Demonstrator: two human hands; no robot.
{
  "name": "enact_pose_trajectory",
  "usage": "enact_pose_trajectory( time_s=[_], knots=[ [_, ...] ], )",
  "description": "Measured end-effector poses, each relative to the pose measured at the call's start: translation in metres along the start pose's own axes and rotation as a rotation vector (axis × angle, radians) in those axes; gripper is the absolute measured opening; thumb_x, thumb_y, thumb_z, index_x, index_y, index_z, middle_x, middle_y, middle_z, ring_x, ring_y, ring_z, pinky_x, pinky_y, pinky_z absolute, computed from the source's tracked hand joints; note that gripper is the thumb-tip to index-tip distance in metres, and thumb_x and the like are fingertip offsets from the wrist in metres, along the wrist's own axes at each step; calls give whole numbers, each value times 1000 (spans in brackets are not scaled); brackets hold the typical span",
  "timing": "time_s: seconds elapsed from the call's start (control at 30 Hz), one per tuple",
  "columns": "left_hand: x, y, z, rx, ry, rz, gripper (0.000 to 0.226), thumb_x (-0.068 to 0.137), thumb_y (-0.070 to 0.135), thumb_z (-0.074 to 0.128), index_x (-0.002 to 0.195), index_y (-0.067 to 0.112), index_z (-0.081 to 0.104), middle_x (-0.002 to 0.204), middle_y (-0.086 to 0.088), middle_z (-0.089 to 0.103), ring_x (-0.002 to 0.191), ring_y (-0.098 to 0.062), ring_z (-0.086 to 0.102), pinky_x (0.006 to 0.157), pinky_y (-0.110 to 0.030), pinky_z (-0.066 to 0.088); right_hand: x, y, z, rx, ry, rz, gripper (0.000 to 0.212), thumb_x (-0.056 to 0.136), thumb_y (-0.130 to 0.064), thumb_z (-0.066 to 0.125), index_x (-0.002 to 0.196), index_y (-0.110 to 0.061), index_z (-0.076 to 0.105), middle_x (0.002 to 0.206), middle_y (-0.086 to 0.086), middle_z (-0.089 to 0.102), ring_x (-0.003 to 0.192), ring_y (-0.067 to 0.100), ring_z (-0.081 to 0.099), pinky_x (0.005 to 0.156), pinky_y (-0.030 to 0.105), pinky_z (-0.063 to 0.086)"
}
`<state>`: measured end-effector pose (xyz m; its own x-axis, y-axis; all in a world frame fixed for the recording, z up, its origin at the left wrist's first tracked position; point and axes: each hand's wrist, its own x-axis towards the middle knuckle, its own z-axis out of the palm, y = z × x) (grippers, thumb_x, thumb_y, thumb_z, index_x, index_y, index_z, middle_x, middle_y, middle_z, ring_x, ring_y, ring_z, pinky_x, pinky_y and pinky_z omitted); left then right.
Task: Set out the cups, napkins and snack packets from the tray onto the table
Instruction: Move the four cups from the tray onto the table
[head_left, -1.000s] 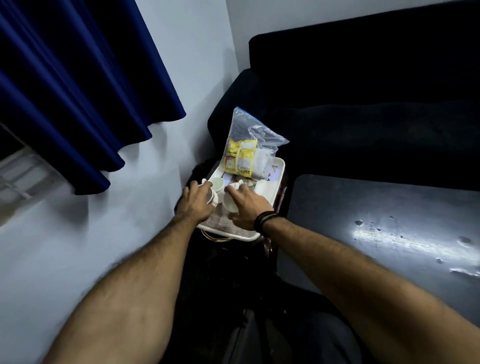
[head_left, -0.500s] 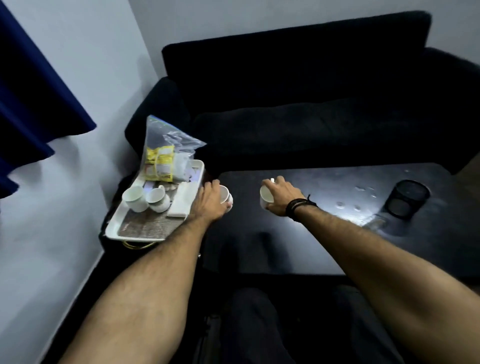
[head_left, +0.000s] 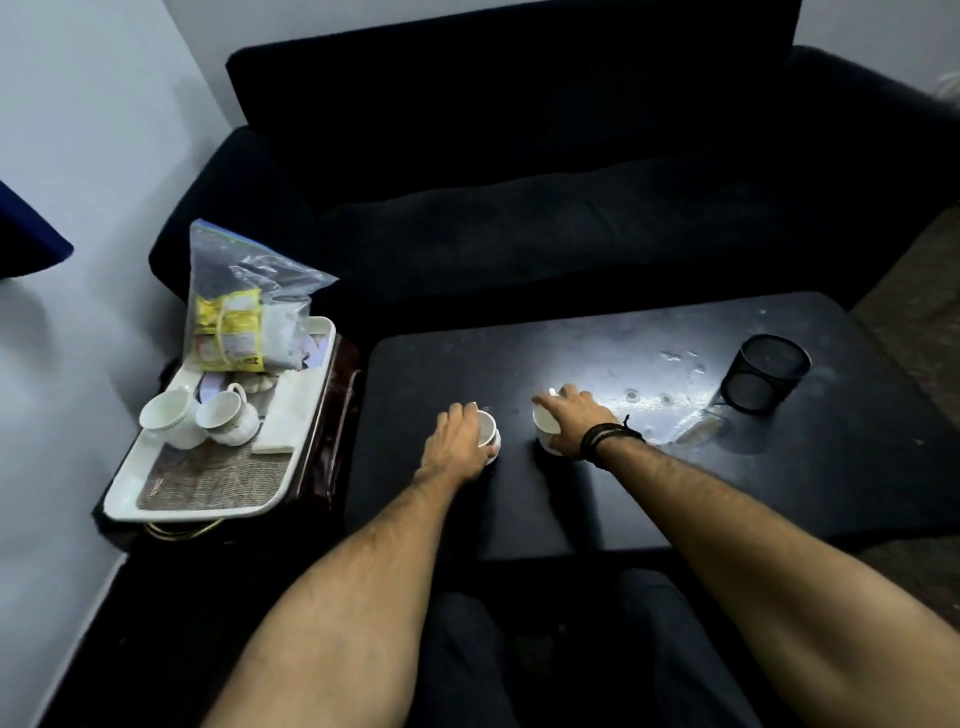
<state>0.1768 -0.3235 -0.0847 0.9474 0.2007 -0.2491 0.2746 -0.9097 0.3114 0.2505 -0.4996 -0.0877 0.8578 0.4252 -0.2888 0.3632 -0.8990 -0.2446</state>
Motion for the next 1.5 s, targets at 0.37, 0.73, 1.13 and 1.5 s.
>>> enact_pose_trajectory(
  time_s=[0.37, 0.73, 1.13, 1.5],
  knots=[
    [24, 5, 10, -75, 44, 6, 63, 87, 43, 67, 132, 7, 44, 128, -12, 47, 120, -29, 49, 95, -43, 48, 18, 6, -1, 56, 6, 19, 63, 86, -23, 64, 143, -28, 38, 141, 15, 38, 125, 39, 46, 99, 51, 48],
    [28, 13, 15, -51, 89, -8, 64, 88, 42, 67, 134, 5, 43, 129, -13, 47, 120, -29, 51, 95, -41, 48, 14, 7, 0, 49, 5, 25, 67, 86, -25, 66, 145, -30, 35, 139, 16, 39, 122, 39, 48, 97, 50, 49],
    [20, -15, -34, 11, 130, 30, 80, 83, 43, 69, 144, 8, 32, 140, -13, 42, 133, -31, 42, 102, -43, 42, 14, -48, -31, 21, 221, -95, 65, 87, -42, 62, 142, -17, 38, 150, 16, 32, 135, 36, 37, 107, 47, 38],
    [-19, -167, -119, 35, 433, -269, 54, 84, 16, 60, 135, 9, 43, 134, -17, 48, 125, -36, 48, 103, -44, 40, 38, -234, -29, 134, 194, -435, 53, 86, -42, 63, 131, -17, 48, 127, 13, 50, 117, 35, 50, 95, 48, 46]
  ],
)
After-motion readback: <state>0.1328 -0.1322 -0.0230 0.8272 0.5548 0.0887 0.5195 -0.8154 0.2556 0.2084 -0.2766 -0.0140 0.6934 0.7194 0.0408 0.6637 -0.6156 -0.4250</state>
